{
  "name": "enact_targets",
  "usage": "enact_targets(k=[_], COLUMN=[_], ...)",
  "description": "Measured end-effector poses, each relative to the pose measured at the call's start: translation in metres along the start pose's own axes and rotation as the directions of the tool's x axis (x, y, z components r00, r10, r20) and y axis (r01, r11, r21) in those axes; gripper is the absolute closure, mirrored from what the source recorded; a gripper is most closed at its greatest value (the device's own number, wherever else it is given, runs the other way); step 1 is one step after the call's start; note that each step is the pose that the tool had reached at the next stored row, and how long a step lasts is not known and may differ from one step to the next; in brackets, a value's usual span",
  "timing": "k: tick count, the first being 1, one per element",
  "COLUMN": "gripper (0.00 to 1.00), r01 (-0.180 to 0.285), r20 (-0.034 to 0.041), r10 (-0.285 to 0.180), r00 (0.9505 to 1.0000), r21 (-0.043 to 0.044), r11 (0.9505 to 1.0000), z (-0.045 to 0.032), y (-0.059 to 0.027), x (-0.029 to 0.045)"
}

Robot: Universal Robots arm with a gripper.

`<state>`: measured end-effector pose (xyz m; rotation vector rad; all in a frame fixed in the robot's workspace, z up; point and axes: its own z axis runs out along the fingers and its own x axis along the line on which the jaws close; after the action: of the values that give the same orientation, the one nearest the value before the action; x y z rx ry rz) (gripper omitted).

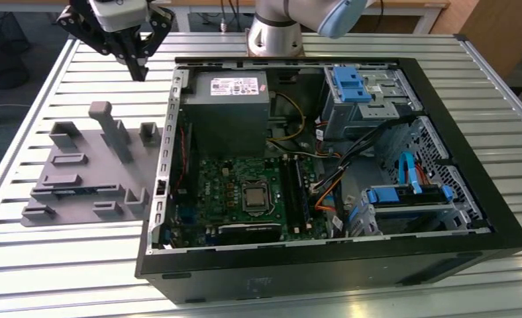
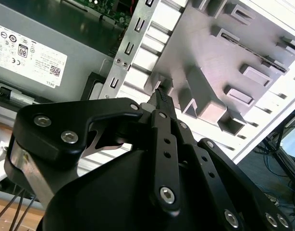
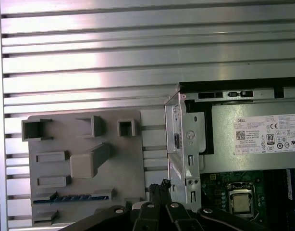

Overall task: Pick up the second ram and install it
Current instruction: 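Reach for the second ram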

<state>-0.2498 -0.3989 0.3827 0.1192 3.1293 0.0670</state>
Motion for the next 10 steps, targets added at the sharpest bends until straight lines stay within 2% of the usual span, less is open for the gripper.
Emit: enact_targets(k=[10], gripper=[0.89], r01=[0.0], r20=[-0.0017], r10=[0.0], r00=[1.0], r21=[0.0001], r11=[1.0], z=[0.0006], y=[-0.0005], x=[0.0062])
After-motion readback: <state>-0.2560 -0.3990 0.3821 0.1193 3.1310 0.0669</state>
